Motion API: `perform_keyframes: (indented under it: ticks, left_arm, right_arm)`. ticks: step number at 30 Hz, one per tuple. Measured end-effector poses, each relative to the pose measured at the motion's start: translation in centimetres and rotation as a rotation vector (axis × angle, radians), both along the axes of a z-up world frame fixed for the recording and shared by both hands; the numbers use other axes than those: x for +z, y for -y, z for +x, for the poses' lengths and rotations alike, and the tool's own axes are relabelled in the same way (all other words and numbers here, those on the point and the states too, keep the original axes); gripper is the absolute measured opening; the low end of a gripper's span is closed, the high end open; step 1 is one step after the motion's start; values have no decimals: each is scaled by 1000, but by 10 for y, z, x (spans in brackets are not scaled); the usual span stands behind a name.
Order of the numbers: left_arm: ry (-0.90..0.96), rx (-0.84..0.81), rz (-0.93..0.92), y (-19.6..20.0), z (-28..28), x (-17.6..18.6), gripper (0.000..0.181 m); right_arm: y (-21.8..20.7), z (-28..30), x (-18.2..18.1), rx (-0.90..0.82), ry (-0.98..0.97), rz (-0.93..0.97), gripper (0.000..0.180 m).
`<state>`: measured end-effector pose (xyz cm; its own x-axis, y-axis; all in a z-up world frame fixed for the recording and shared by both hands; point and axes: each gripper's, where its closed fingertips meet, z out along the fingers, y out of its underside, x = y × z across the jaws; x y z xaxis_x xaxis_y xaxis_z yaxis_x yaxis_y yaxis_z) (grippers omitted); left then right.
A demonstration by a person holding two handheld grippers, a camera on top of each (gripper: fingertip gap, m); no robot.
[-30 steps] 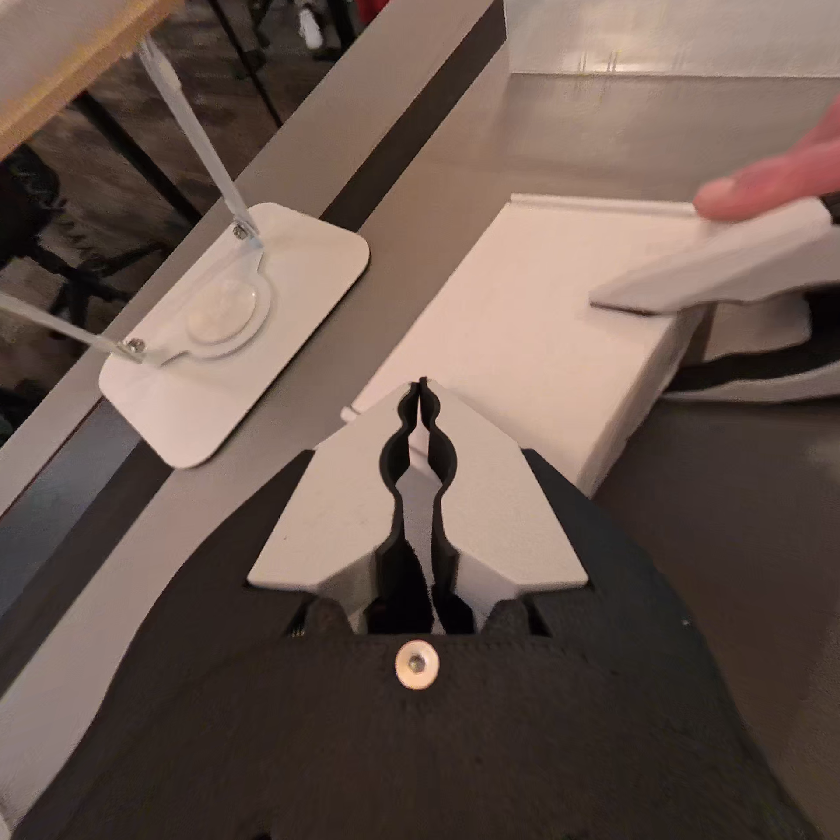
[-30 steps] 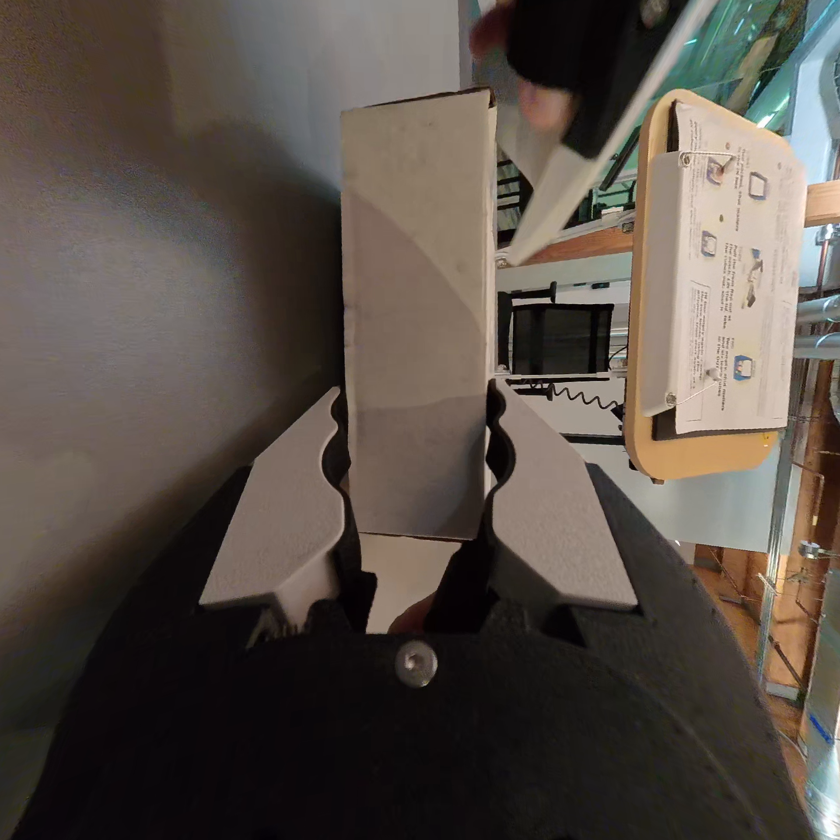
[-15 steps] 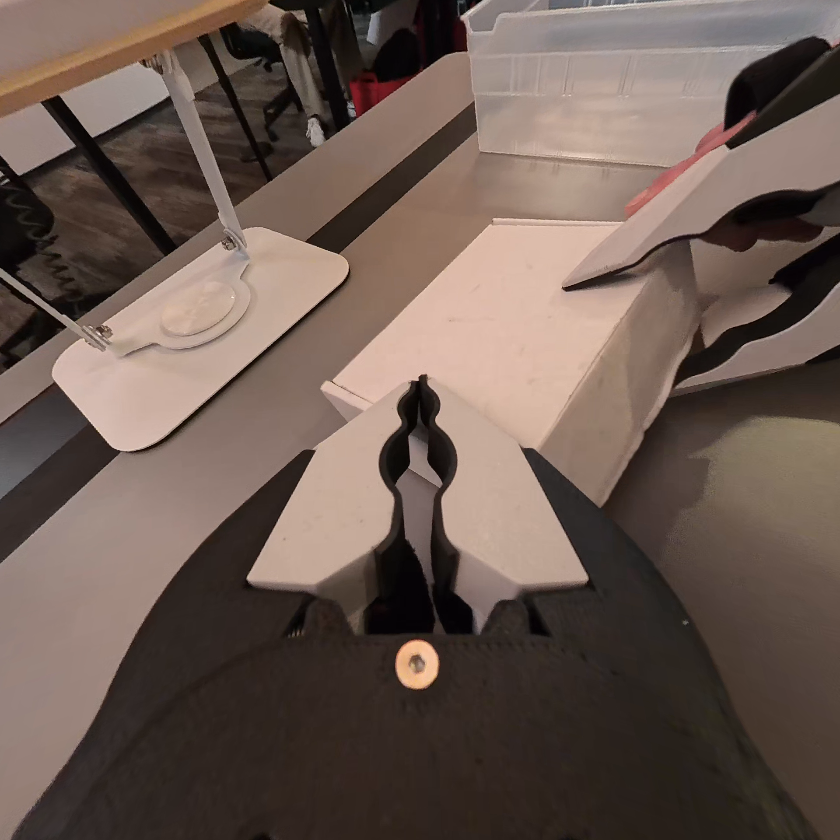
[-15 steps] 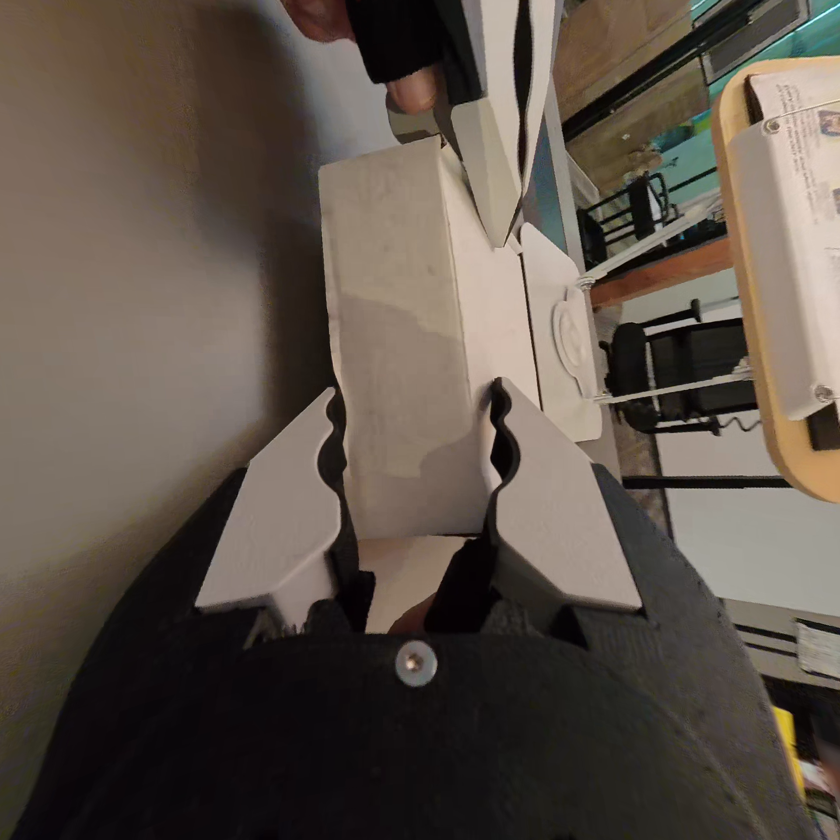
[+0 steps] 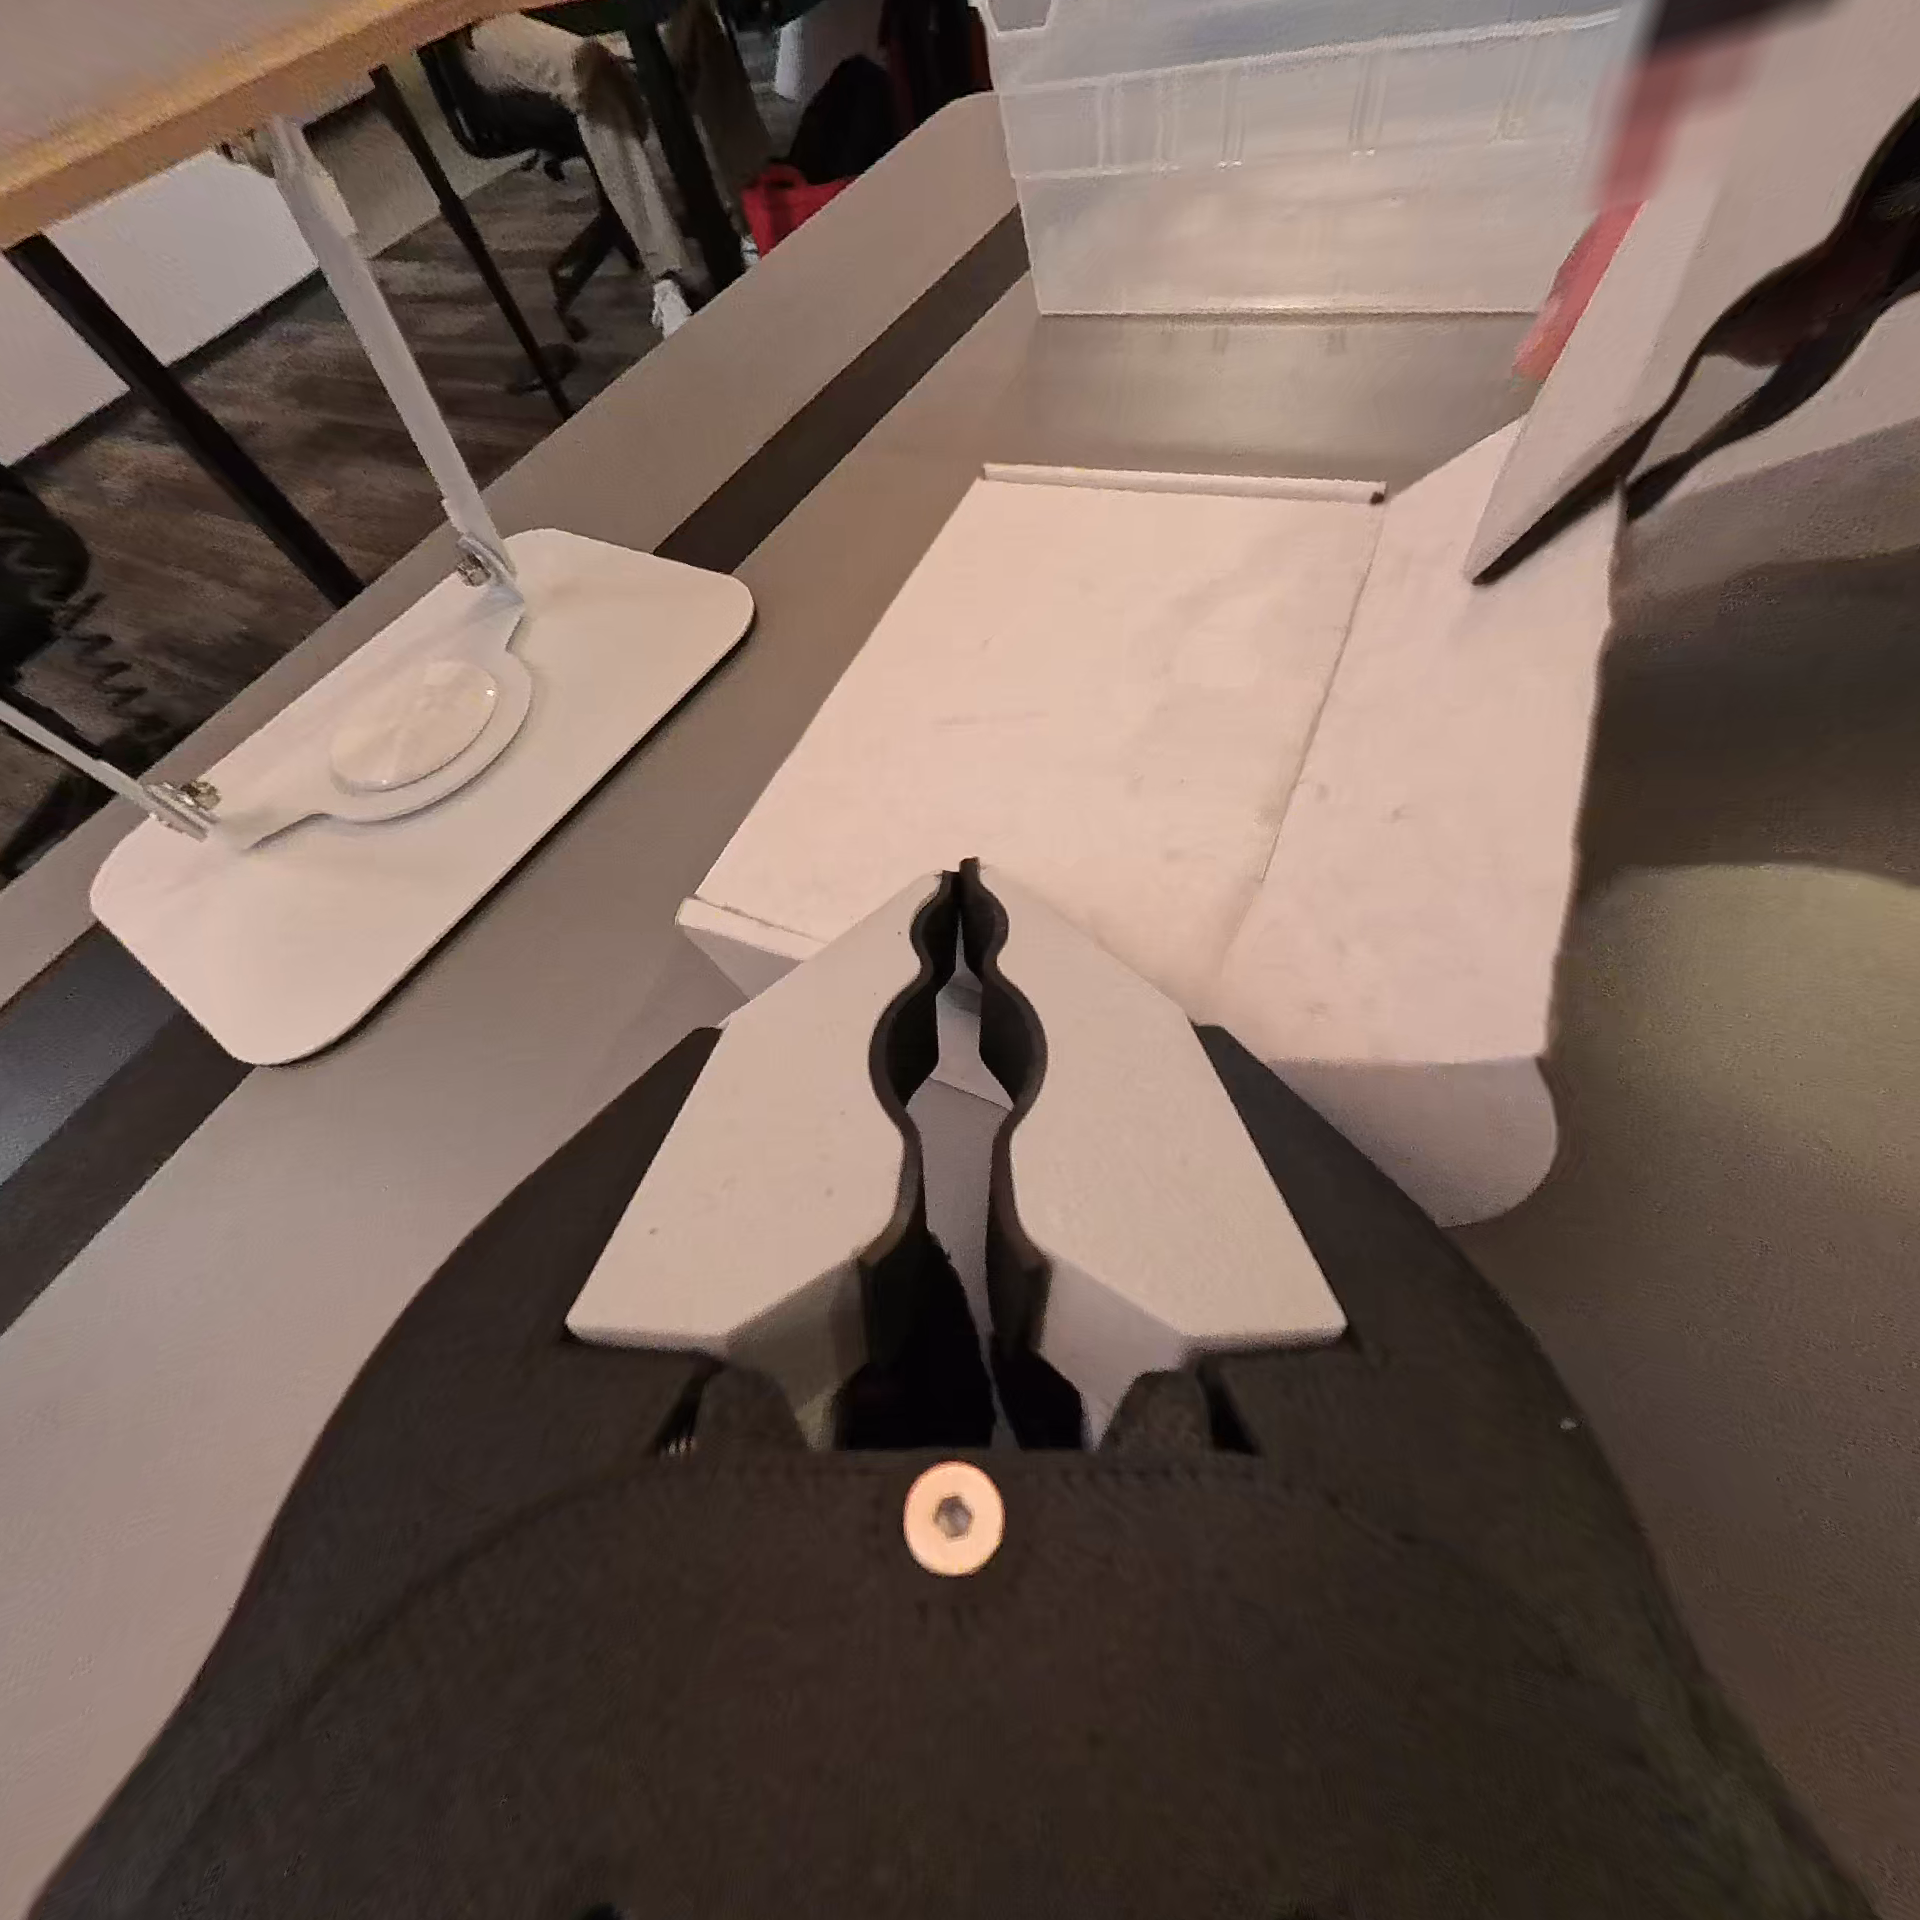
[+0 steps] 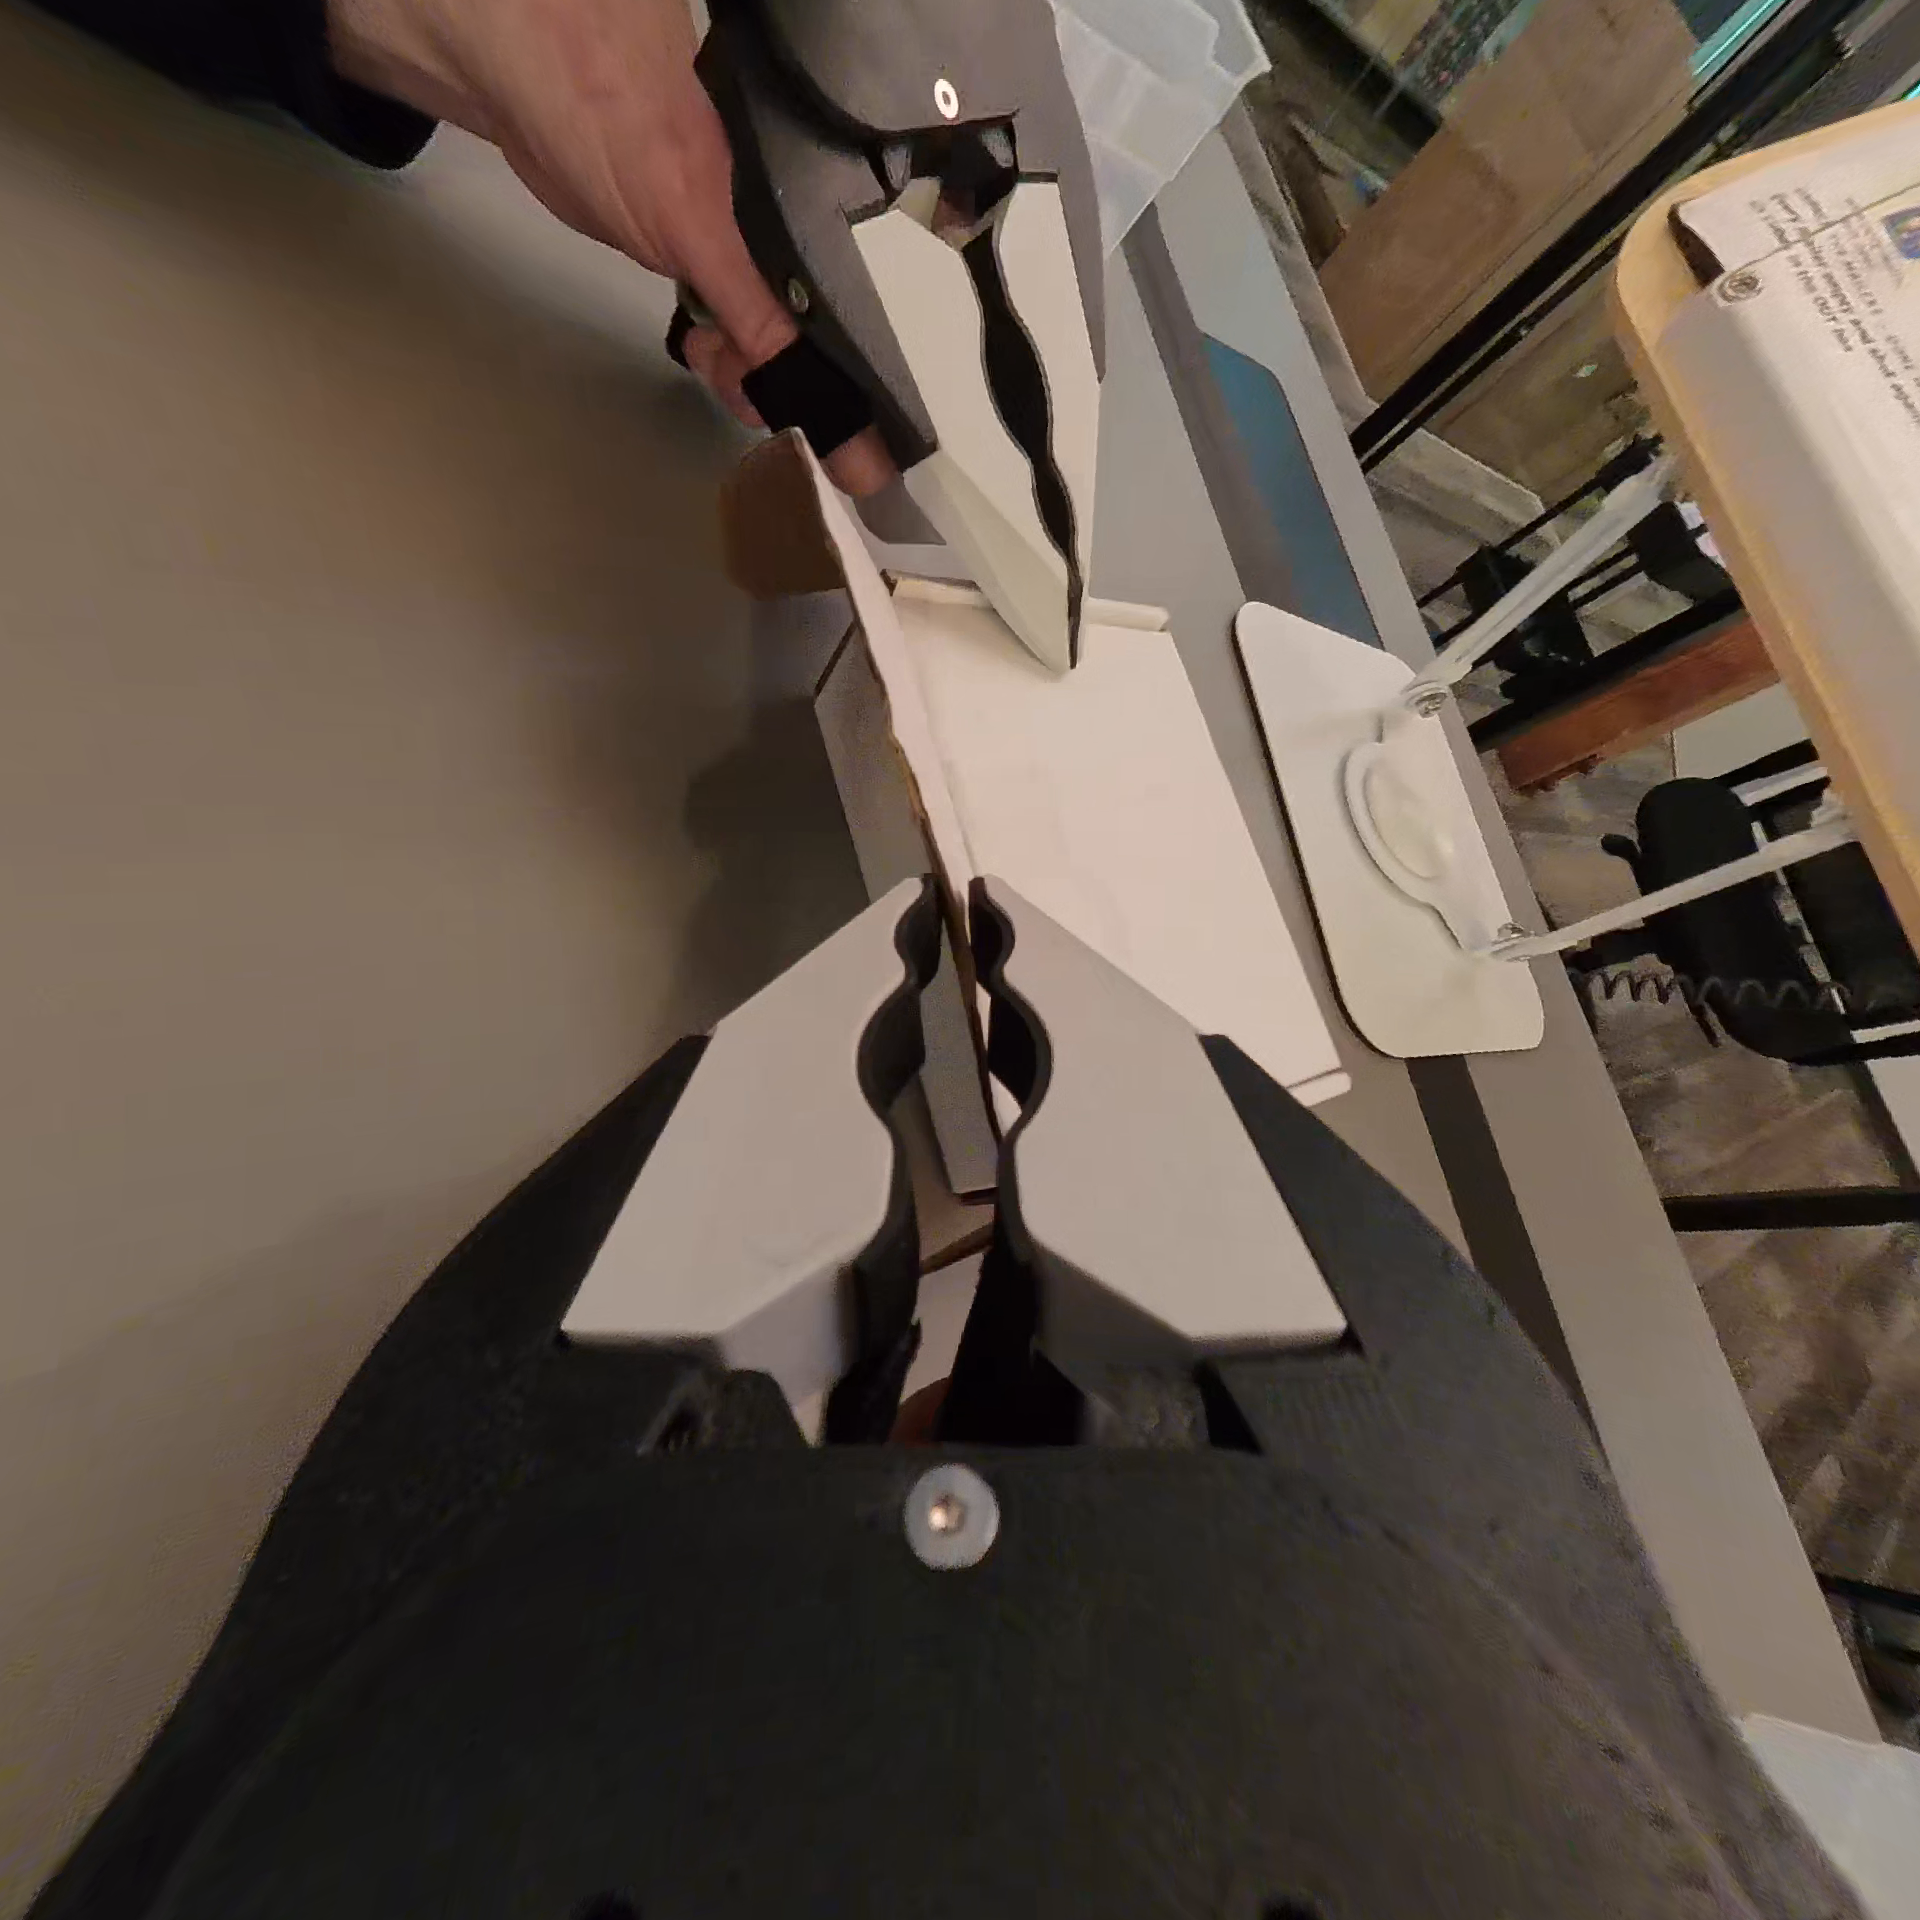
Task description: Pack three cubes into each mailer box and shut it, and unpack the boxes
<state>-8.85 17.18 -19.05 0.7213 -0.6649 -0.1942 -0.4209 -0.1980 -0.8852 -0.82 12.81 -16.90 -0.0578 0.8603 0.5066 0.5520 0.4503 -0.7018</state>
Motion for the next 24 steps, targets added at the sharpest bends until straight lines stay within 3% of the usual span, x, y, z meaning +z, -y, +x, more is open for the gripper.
perform_keyframes:
  ticks: [12,16,24]
  left_arm:
    - [80,23,1,16,-11,11,0]
    - [204,33,-23,21,-22,18,0]
    - [131,-16,-31,27,-6,7,0]
  right_arm:
    - [6,2,20,17,-1,6,0]
    - [6,5,27,18,-6,11,0]
    - [5,4,40,30,-14,6,0]
